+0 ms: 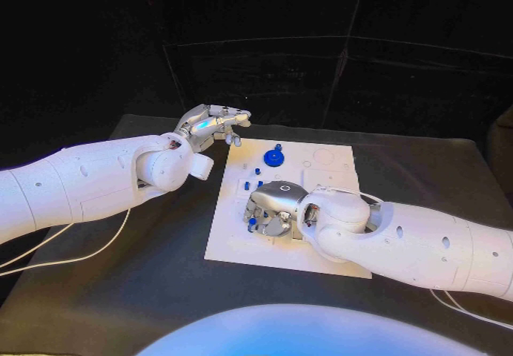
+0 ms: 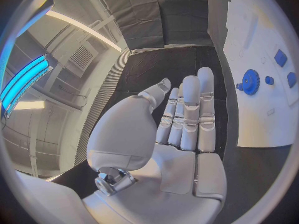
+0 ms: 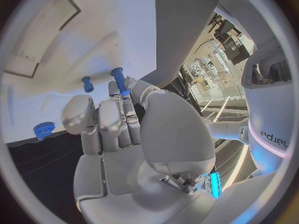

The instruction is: Assemble the parts on the task board

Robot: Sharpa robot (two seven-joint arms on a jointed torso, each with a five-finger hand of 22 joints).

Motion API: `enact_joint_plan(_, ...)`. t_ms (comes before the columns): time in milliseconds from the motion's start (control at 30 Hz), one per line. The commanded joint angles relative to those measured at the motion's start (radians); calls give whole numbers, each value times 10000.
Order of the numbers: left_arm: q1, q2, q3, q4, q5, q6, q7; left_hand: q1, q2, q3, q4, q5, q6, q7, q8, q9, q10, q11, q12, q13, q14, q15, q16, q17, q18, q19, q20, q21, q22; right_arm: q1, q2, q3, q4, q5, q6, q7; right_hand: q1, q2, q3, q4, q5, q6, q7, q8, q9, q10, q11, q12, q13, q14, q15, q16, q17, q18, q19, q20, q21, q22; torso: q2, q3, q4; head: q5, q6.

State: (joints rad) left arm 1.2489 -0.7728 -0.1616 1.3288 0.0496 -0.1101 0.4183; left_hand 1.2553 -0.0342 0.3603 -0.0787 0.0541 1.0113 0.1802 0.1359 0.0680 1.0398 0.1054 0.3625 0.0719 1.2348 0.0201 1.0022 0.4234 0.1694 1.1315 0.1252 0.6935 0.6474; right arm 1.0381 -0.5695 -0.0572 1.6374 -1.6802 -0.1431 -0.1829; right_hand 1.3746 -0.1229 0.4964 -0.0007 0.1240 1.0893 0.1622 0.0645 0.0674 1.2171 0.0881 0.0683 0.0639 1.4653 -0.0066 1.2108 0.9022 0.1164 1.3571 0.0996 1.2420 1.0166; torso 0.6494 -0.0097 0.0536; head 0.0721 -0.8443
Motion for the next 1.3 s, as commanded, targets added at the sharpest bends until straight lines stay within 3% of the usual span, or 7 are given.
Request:
enact_joint_plan(33, 13, -3, 7, 12, -15, 129, 20, 71, 27, -21, -41, 43, -63, 14, 49, 8, -91, 12, 49, 10, 23, 18, 50, -9, 139, 60, -4, -61, -9, -8, -1, -17, -10, -113, -140, 171, -197, -233, -90, 98, -69, -325, 71, -46, -40, -457, 90, -86, -33, 6, 136, -91, -111, -36, -158, 74, -201, -283, -3, 1, -5, 6, 5)
enact_joint_plan(467, 13, -10, 6, 8, -15, 149, -7, 67, 31, -28, -36, 42, -67, 18, 57, 8, -98, 16, 59, 10, 21, 20, 54, -13, 138, 62, -4, -64, -11, -21, -96, -27, 34, 116, -1579, 492, -701, -590, -1482, 284, -222, -1653, 104, -30, -52, -2047, 244, 112, 17, -719, 274, -947, -1581, 378, -1316, 223, -1792, -2472, 4, 9, -12, -8, 17)
enact_joint_plan(567, 13, -20, 6, 12, -16, 164, -16, 67, 31, -28, -36, 42, -67, 18, 57, 8, -98, 16, 59, 10, 21, 20, 54, -13, 138, 62, -4, -64, -11, -42, -319, -27, 190, 225, -2355, 601, -480, -280, -2785, 557, -329, -1963, 143, 7, 3, -2296, 237, 533, 41, -733, 276, -897, -1675, 367, -1236, 222, -1882, -2553, 1, 12, -11, -4, 21)
enact_joint_plan(800, 13, -69, 5, 30, -20, 169, -21, 67, 31, -28, -36, 42, -67, 18, 57, 8, -98, 16, 59, 10, 21, 20, 54, -13, 138, 62, -4, -64, -11, -45, -1205, -20, 707, 896, -3038, 745, -171, -58, -3446, 723, -131, -1760, 163, 60, 35, -2203, 256, 956, 64, -708, 286, -857, -1727, 363, -1156, 230, -1879, -2530, -18, 1, -10, -95, 82)
enact_joint_plan(1000, 13, -118, 3, 46, -21, 156, -15, 67, 31, -28, -36, 42, -67, 18, 57, 8, -98, 16, 59, 10, 21, 20, 54, -13, 138, 62, -4, -64, -11, 147, -2440, -12, 1132, 2743, -3059, 525, -141, 227, -3627, 940, 84, -930, 47, 376, 147, -708, 12, 1814, 250, -280, 116, -233, -794, 181, -570, 132, -1115, -1461, -27, -3, -40, -438, 211)
enact_joint_plan(1167, 12, -131, -3, 71, -21, 139, 34, 67, 31, -28, -36, 42, -67, 18, 57, 8, -98, 16, 59, 10, 21, 20, 54, -13, 138, 62, -4, -64, -11, 233, -3480, -12, 1486, 3724, -3006, 28, -227, 173, -3805, 1112, 266, -413, -293, 610, 201, 757, -407, 2583, 656, 150, -204, 692, 815, -80, 113, -138, -89, 2, -27, -3, -69, -714, 294)
enact_joint_plan(1300, 10, -149, -20, 128, -93, 145, 123, 62, 33, -37, -31, 42, -75, 21, 65, 7, -106, 19, 68, 9, 17, 23, 58, -19, 136, 64, -3, -69, -14, 254, -4232, -17, 1826, 3637, -2429, -756, -1443, 243, -4507, 2075, 1462, -70, -630, 894, 272, 2043, -727, 3656, 1519, 472, -485, 1595, 2379, -434, 863, -428, 1154, 1858, -46, 4, -140, -844, 313)
